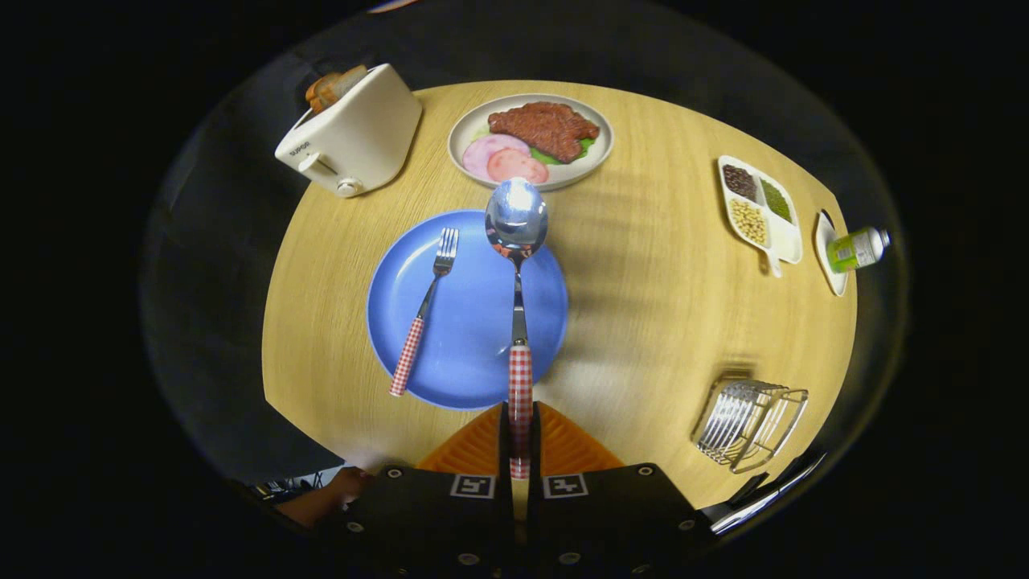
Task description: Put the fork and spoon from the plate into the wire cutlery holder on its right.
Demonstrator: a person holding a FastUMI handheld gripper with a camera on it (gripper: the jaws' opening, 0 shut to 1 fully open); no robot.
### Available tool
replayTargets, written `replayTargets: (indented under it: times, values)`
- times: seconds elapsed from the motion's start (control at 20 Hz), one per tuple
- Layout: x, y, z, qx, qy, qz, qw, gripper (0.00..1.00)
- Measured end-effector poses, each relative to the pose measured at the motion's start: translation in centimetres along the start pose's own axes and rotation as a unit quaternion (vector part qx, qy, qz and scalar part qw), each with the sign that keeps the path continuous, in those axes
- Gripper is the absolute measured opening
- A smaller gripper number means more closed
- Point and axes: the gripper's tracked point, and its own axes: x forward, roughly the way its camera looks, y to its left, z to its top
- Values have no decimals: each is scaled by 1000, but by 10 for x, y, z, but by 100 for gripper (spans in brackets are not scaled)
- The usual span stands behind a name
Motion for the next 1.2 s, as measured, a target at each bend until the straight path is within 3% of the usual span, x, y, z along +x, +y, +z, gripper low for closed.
replayTargets:
  times: [0.3,0.55,0.9,1.2]
  values:
    - [-38,-79,-27,53,-12,-40,998,7]
    - [-69,-144,-63,62,4,-80,995,7]
    - [-77,-180,-119,58,90,-70,992,7]
    - [-72,-190,-140,61,151,-53,985,8]
